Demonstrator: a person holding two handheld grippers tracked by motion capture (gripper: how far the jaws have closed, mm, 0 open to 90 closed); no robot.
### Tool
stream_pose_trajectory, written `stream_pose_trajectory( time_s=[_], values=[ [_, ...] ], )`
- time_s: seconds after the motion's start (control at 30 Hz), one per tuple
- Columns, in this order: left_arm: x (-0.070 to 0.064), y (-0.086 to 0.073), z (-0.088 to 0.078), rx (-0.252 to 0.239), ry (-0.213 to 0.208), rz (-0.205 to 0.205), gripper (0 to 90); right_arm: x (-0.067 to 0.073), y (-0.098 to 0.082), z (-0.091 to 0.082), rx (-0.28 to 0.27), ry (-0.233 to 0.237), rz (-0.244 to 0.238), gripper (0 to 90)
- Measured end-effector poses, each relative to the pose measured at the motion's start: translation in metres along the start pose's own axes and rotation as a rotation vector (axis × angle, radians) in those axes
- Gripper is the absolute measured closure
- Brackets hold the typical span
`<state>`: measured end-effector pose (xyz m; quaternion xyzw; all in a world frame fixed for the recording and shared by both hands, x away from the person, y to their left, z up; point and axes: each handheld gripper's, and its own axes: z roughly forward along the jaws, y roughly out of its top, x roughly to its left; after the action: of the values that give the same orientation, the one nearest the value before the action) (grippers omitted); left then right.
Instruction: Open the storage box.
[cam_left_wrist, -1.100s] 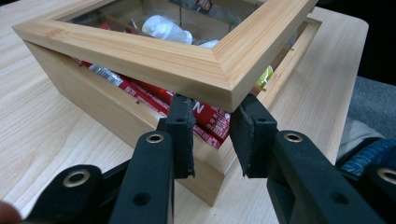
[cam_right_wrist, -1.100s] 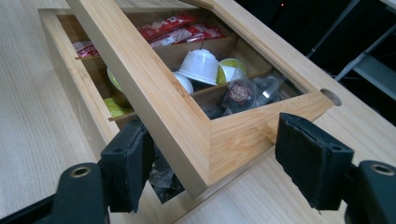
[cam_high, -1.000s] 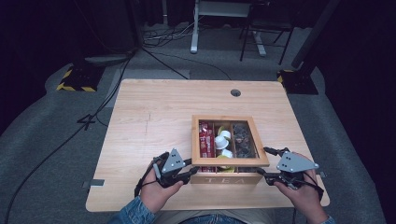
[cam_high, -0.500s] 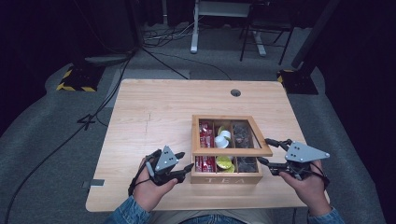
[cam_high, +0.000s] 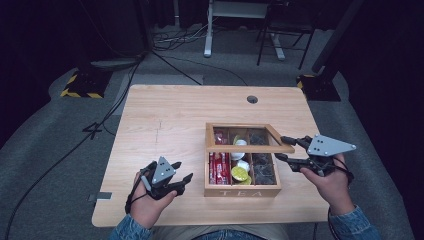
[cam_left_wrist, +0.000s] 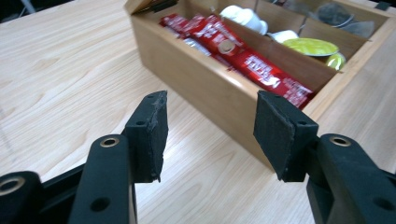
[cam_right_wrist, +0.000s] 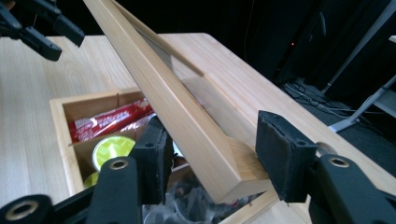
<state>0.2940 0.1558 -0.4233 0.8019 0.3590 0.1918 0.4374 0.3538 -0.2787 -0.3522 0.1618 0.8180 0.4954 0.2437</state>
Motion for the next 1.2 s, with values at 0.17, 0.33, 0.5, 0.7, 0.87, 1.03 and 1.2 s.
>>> stream_pose_trajectory(
  time_s=[0.17,0.33,0.5,0.7,0.87,1.03,1.2],
  values=[
    [0.006,-0.005,-0.006,0.004,0.024,-0.015,44.9,-0.011,0.008,0.002,-0.021,0.004,0.016,48.9],
    [0.012,-0.011,-0.01,0.013,0.046,-0.037,44.5,-0.024,0.018,0.004,-0.036,0.0,0.025,49.7],
    [0.022,-0.015,-0.01,0.025,0.072,-0.049,43.6,-0.038,0.027,0.009,-0.058,-0.005,0.045,49.8],
    [0.029,-0.017,-0.007,0.042,0.073,-0.057,42.2,-0.052,0.035,0.014,-0.072,-0.015,0.067,50.4],
    [0.033,-0.017,-0.004,0.048,0.07,-0.062,41.8,-0.062,0.042,0.018,-0.075,-0.027,0.084,50.2],
    [0.037,-0.016,0.001,0.057,0.065,-0.06,40.7,-0.075,0.05,0.025,-0.074,-0.047,0.109,49.6],
    [0.042,-0.015,0.008,0.071,0.063,-0.049,39.5,-0.082,0.054,0.029,-0.071,-0.058,0.124,49.3]
  ],
)
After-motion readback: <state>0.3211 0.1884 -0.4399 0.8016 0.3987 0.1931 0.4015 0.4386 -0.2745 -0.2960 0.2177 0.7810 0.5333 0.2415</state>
